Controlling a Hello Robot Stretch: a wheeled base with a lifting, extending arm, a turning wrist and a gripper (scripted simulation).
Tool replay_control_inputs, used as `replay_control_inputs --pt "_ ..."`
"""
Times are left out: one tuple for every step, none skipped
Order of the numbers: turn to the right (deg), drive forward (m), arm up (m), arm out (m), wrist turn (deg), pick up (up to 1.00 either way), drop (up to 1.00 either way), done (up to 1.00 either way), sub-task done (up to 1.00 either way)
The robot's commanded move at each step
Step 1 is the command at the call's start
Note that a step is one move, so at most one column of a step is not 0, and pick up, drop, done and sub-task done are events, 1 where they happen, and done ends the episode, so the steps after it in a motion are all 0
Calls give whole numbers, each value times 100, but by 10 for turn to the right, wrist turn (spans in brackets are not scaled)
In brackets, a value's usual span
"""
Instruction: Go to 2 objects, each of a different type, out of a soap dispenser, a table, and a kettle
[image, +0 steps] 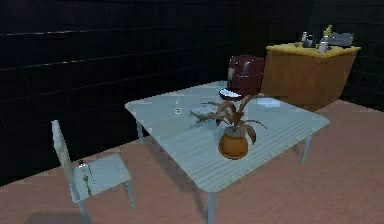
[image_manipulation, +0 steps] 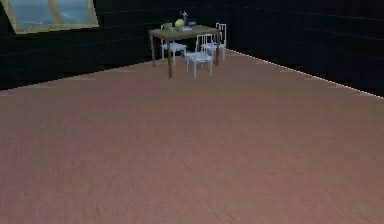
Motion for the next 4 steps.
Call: replay_control_inputs --pt "450 0 0 0 0 0 0 0 0" --pt "180 0 0 0 0 0 0 0 0" --pt "0 25 0 0 0 0 0 0 0" --pt "-60 0 0 0 0 0 0 0 0"
